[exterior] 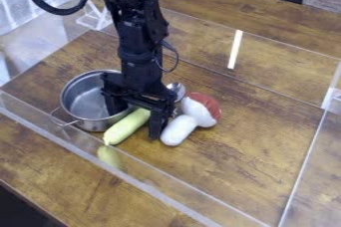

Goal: Move the green spoon to the right

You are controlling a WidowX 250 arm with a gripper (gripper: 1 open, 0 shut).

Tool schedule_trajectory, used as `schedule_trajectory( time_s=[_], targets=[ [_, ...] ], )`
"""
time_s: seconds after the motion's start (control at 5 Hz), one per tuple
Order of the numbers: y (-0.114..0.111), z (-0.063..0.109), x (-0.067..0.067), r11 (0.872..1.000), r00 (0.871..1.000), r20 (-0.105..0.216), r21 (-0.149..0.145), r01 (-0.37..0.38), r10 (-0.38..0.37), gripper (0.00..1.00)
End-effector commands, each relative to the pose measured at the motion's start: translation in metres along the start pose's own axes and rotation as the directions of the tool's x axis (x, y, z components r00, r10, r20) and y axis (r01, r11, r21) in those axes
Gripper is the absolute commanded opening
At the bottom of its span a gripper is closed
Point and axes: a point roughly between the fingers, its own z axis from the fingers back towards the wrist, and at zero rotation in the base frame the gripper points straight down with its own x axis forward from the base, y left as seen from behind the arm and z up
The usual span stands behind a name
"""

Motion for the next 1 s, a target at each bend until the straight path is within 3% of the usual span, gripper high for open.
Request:
schedule_trajectory(
  time_s=[0.0, 0.2, 0.8],
  targets=[
    [-0.003, 0.016, 0.010, 1.000, 0.998, 0.054, -0.001, 0.009, -0.009, 0.00],
    [-0.010, 0.019, 0.003, 1.000, 0.998, 0.057, -0.002, -0.013, 0.013, 0.00],
    [-0.040, 0.049, -0.022, 0.996, 0.994, 0.065, -0.003, -0.084, 0.084, 0.00]
  ],
)
